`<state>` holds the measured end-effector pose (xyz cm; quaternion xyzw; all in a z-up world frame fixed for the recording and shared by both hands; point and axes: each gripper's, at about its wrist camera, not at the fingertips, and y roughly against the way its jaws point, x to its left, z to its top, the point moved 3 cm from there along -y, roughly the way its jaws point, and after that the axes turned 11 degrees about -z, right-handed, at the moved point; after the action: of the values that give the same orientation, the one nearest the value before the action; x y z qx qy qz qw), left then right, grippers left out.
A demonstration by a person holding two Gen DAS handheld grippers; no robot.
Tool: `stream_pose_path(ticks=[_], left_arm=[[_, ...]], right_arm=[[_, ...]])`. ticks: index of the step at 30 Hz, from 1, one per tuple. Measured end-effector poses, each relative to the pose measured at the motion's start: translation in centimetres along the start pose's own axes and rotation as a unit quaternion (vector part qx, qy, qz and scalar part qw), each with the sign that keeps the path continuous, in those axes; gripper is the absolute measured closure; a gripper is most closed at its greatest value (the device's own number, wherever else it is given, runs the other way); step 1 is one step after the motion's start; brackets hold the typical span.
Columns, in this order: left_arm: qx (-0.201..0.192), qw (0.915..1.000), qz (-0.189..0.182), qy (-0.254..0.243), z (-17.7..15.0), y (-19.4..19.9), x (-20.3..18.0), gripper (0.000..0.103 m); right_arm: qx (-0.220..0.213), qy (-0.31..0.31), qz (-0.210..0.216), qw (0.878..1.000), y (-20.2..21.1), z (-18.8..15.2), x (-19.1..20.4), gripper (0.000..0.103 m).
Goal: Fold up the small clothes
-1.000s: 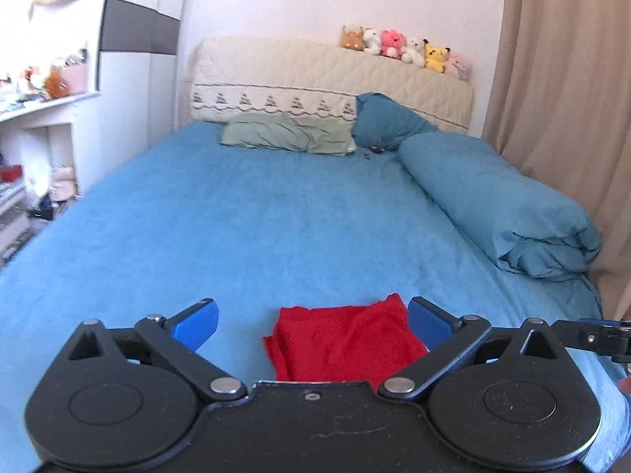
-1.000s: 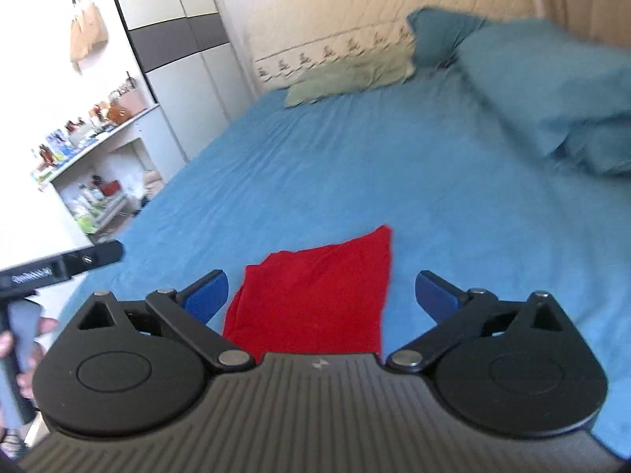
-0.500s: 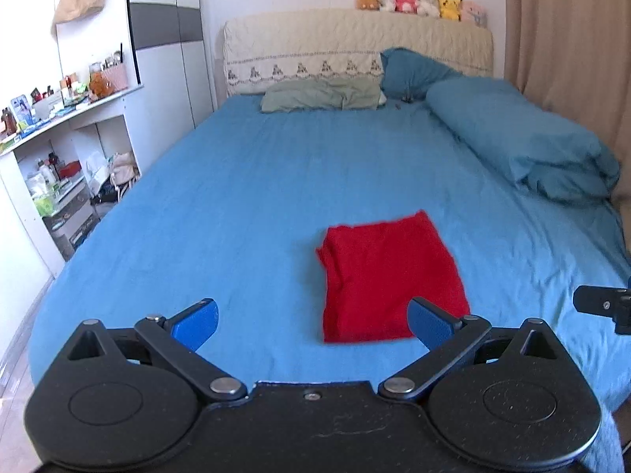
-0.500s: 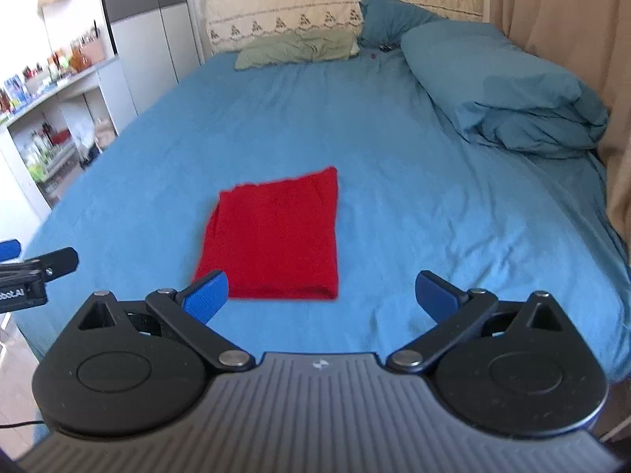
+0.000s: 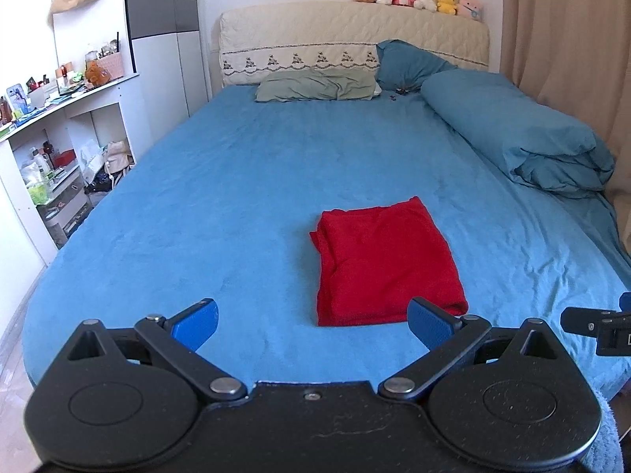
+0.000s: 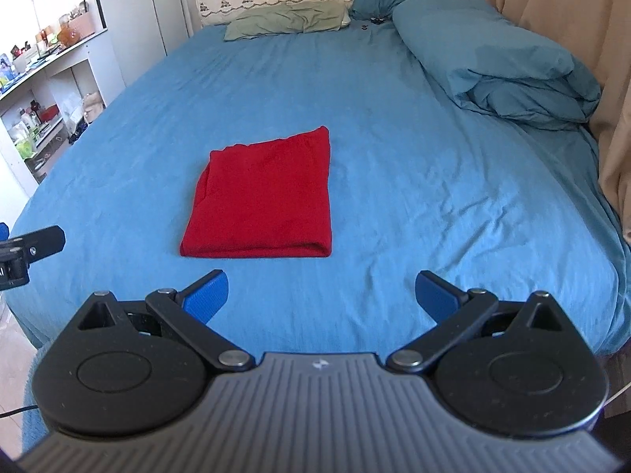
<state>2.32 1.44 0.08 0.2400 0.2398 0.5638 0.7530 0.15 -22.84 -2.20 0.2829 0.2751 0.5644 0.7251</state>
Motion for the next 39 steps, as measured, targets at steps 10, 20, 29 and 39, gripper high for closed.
stream_pose_path(ticks=[10,20,29,39], left_arm=[[-0.005,1.0,0.003,-0.005,0.09,0.21,-0.04,0.0],[-0.008,1.0,0.003,-0.004,0.2,0.41,-0.19,0.0],[-0.009,0.9999,0.002,-0.008,0.23,0.52,0.09,0.0],[-0.01,0.9999,0.001,-0.008,0.23,0.55,0.11,0.0]], right_arm=[[0.003,-0.002,0.0,1.0,-0.26,-0.03,-0.42,0.0],[0.004,-0.004,0.002,1.0,-0.44,0.15,-0.94,0.0],[0.001,-0.002,0.0,1.0,-0.4,0.09,-1.03,0.0],[0.001,-0.001,-0.001,1.0,-0.33,0.03,-1.16,0.0]])
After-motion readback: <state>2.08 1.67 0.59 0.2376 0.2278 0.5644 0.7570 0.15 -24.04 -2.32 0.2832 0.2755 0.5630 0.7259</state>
